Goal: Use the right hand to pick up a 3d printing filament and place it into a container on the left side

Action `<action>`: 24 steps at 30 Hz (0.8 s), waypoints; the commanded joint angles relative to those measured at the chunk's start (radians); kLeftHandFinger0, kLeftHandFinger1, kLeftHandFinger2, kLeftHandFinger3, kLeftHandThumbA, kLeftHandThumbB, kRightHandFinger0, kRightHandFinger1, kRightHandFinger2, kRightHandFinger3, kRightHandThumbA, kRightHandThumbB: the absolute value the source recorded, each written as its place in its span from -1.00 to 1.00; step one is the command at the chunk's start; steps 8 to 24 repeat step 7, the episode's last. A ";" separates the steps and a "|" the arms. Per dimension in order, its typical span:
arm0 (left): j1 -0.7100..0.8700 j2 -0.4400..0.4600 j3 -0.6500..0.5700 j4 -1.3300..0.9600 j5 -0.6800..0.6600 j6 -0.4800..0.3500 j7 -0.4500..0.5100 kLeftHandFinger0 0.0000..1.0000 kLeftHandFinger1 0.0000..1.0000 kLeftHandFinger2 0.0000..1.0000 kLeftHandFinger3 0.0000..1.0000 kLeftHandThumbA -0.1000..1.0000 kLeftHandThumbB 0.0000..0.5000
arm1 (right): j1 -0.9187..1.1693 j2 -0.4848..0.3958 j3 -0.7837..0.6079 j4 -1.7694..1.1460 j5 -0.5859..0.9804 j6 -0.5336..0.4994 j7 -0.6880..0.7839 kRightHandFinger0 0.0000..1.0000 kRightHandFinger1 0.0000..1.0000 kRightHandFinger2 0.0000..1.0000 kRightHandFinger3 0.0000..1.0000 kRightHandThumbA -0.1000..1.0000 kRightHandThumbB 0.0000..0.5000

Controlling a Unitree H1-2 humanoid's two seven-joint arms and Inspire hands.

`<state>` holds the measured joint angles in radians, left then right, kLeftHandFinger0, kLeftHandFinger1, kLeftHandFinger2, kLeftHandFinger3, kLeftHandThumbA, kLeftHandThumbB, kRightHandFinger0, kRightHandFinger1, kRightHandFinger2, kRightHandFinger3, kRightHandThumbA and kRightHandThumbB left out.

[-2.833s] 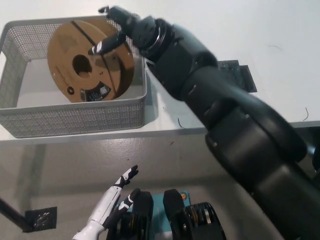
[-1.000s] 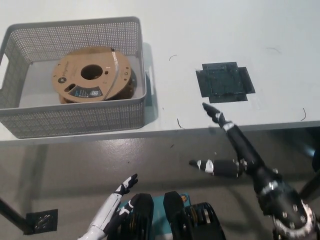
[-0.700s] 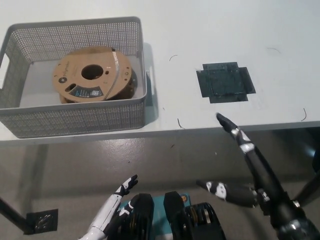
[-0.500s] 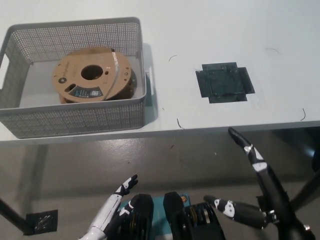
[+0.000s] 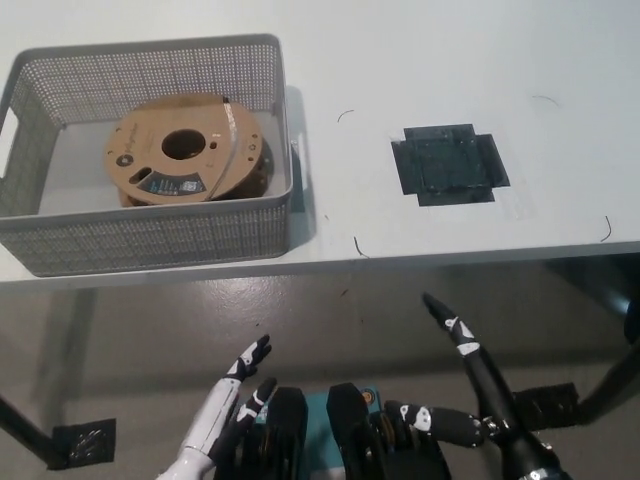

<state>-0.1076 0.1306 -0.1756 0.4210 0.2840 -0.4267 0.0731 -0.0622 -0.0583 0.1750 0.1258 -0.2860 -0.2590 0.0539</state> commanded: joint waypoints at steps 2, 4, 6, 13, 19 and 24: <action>-0.026 -0.002 0.000 -0.029 -0.009 -0.043 0.093 1.00 1.00 1.00 1.00 1.00 -0.22 | -0.046 -0.009 0.021 0.074 -0.013 -0.086 -0.012 1.00 1.00 1.00 1.00 1.00 -0.51; -0.026 -0.003 0.004 -0.033 -0.012 -0.043 0.104 1.00 1.00 1.00 1.00 1.00 -0.29 | -0.060 -0.015 0.035 0.105 -0.019 -0.084 -0.002 1.00 1.00 1.00 1.00 1.00 -0.54; -0.030 0.001 0.001 -0.031 -0.009 -0.043 0.113 1.00 1.00 1.00 1.00 1.00 -0.32 | -0.069 -0.018 0.043 0.111 -0.019 -0.063 0.005 1.00 1.00 1.00 1.00 1.00 -0.59; -0.030 0.001 0.001 -0.031 -0.009 -0.043 0.113 1.00 1.00 1.00 1.00 1.00 -0.32 | -0.069 -0.018 0.043 0.111 -0.019 -0.063 0.005 1.00 1.00 1.00 1.00 1.00 -0.59; -0.030 0.001 0.001 -0.031 -0.009 -0.043 0.113 1.00 1.00 1.00 1.00 1.00 -0.32 | -0.069 -0.018 0.043 0.111 -0.019 -0.063 0.005 1.00 1.00 1.00 1.00 1.00 -0.59; -0.030 0.001 0.001 -0.031 -0.009 -0.043 0.113 1.00 1.00 1.00 1.00 1.00 -0.32 | -0.069 -0.018 0.043 0.111 -0.019 -0.063 0.005 1.00 1.00 1.00 1.00 1.00 -0.59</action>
